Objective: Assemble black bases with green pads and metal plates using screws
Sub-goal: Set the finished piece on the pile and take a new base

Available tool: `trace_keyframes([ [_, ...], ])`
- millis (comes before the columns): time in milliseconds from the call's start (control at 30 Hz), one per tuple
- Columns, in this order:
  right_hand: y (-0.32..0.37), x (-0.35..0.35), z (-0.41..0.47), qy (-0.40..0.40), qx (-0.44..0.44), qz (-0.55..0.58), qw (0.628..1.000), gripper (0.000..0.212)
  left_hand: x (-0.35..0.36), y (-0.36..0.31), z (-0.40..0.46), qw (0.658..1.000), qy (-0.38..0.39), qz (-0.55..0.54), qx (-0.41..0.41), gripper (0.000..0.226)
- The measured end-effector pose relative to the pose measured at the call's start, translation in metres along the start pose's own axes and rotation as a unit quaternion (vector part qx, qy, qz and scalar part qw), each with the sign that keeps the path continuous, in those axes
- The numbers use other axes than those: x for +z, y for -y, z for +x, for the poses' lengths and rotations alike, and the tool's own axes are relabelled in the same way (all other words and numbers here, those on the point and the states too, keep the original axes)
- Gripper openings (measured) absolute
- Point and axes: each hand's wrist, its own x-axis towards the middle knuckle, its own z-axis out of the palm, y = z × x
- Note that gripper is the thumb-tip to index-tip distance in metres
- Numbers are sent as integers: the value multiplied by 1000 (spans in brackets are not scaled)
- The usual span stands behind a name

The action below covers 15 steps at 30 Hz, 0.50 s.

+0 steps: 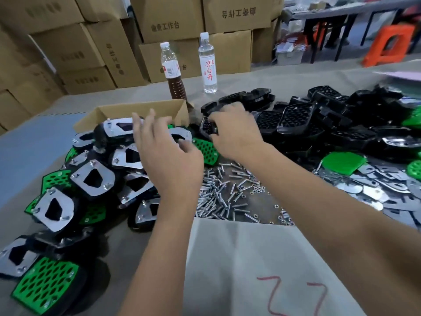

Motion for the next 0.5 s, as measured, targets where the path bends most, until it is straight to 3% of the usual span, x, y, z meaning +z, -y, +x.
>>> trace_keyframes([
  [100, -53, -6, -13, -41, 133, -78, 987, 55, 21, -19, -21, 997, 29, -69, 33, 32],
  [200, -102, -10, -31, 19, 224, -77, 971, 80, 43, -39, -36, 989, 93, -111, 14, 29],
  [267, -123, -11, -42, 30, 212, -40, 976, 75, 56, -51, -46, 980, 134, -145, 0, 27],
  [400, -135, -20, -58, -39, 146, 2, 989, 56, 74, -68, -65, 959, 183, -208, -60, 20],
  [500, -130, -28, -75, -112, 143, 102, 978, 42, 82, -77, -72, 907, 241, -299, -171, 13],
])
